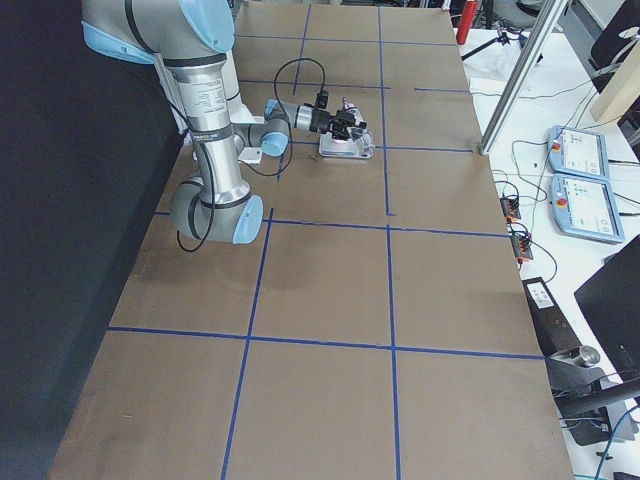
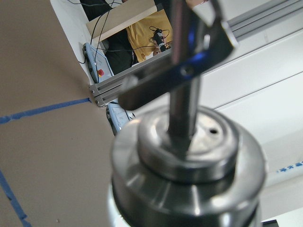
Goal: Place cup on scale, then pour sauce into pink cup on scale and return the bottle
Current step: 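Tilt the bottle upright and carry it back toward its spot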
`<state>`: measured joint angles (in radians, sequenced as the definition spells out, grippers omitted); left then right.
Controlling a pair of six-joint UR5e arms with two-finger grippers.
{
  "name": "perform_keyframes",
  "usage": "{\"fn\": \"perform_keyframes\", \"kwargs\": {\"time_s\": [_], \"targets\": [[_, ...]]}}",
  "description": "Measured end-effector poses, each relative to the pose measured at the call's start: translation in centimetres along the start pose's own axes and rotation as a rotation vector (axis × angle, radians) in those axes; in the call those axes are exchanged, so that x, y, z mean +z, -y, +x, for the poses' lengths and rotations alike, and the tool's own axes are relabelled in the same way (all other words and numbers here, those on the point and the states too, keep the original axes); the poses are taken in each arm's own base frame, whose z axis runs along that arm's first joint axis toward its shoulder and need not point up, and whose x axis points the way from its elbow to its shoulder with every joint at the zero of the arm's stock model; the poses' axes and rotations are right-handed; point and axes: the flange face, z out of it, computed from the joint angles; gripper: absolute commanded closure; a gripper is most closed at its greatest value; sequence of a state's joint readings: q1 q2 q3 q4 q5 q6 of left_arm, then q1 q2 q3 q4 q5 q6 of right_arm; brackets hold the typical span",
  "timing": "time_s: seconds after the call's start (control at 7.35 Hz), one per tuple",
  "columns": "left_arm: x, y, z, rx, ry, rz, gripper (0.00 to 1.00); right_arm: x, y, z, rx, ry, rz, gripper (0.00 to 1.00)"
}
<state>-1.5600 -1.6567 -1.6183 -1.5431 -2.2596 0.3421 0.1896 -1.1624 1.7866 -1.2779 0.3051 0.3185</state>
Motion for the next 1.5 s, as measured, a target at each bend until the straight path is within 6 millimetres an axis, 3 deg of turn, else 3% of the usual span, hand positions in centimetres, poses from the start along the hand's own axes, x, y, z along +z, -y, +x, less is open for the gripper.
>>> {"fn": "perform_keyframes", "kwargs": {"time_s": [0.41, 0.68, 1.22, 1.5], "targets": [[-0.6, 0.8, 0.1, 0.001, 0.002, 0.005, 0.00, -1.4, -0.6, 4.1, 0.365, 0.120, -0.035, 1.00], [-1.0, 0.9, 0.1, 0.001, 0.004, 0.010, 0.00, -1.3, -1.4, 5.4, 0.530, 0.183, -0.084, 1.00], [-2.0, 1.0, 0.3, 0.005, 0.011, 0.027, 0.00, 1.6, -5.9, 7.4, 0.814, 0.243, -0.259, 1.00], [-2.2, 1.1, 0.4, 0.008, 0.014, 0.032, 0.00, 4.1, -9.8, 9.0, 0.884, 0.226, -0.368, 1.00]]}}
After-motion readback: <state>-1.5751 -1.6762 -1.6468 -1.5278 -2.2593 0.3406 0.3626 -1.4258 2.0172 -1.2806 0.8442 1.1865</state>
